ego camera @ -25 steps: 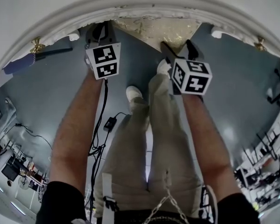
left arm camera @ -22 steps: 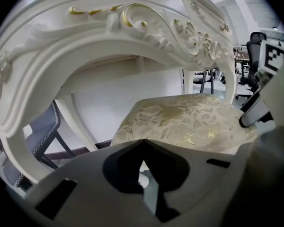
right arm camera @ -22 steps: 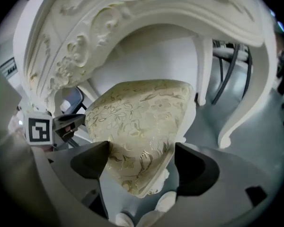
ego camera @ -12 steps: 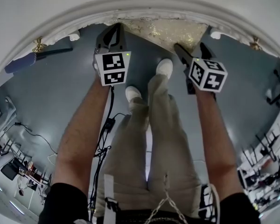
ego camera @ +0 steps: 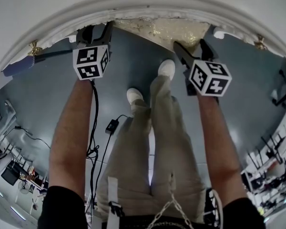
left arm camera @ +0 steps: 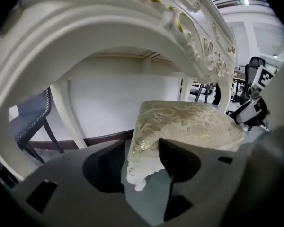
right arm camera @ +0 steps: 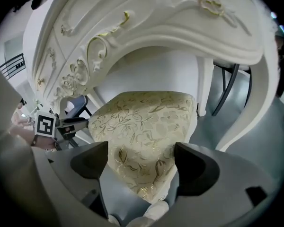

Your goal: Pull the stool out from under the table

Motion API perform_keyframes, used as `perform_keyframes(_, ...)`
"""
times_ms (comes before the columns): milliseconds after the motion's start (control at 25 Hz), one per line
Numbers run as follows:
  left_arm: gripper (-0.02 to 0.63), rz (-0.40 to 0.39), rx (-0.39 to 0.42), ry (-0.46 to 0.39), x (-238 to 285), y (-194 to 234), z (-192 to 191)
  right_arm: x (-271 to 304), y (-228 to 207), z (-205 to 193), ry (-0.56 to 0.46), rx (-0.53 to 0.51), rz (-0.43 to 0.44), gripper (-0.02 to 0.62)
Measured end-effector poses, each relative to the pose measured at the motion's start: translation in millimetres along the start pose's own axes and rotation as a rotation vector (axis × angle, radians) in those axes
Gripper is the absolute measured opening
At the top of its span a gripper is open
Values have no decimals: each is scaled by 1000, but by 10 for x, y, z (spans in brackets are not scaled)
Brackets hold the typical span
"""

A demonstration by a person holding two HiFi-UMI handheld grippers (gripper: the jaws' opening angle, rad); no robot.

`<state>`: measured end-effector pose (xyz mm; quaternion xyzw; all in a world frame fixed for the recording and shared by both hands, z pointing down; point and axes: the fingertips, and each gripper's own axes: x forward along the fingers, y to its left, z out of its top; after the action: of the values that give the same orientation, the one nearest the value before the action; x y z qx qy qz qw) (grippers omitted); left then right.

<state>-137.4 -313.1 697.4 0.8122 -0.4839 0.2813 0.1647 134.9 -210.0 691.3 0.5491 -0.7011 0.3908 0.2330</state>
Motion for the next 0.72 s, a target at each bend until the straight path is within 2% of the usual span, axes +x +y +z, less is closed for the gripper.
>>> perform_keyframes(240,206,-136,-50,11,89,-26,-27,-13,17,-18,8,-21,-4,408)
perform_keyframes(360,173,-181,-55,27,101,-55,-26,-3,26,-6,9,-11,6,408)
perform_keyframes(720,104,-63,-75,49,-70,-278,-124,-12,-64,-117,44,-71,-26,408)
